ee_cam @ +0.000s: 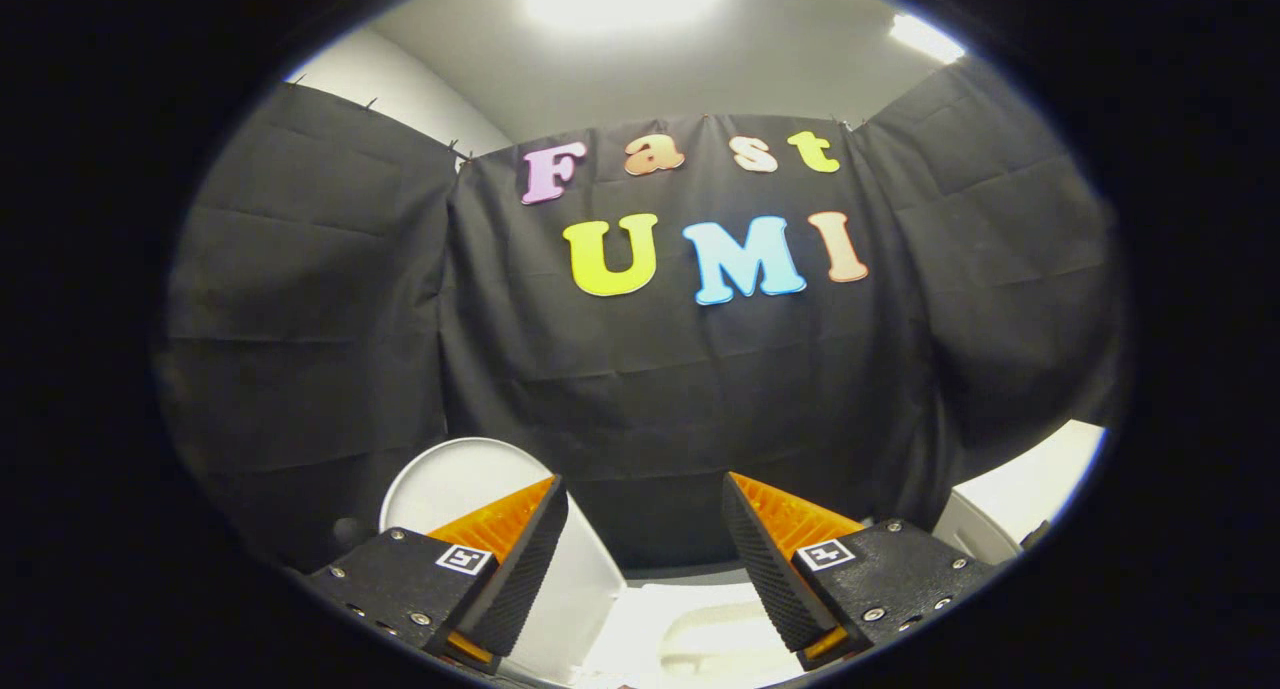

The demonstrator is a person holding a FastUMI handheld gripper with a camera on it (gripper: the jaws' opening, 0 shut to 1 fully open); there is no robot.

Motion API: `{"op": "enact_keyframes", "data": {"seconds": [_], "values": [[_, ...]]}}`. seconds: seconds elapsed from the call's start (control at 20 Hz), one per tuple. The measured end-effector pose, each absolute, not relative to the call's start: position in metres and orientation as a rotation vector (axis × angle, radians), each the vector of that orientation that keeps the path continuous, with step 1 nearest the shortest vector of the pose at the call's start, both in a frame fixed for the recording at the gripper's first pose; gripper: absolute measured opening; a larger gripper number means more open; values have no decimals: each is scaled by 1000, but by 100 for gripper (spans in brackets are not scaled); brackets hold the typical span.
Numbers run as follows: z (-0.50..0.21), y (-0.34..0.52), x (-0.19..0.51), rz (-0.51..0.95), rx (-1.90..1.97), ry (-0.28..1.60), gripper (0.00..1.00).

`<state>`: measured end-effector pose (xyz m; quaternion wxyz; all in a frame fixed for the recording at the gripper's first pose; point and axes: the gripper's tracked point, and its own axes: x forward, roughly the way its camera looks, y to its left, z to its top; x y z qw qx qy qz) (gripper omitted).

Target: Open the toilet lid.

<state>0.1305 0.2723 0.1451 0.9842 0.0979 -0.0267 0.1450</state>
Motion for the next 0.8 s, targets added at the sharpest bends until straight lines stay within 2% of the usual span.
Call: {"op": "enact_keyframes", "data": {"seconds": [0.4, 0.8], "values": [[106, 143, 132, 152, 95, -14, 95], [62, 63, 96, 75, 45, 47, 95]]}}
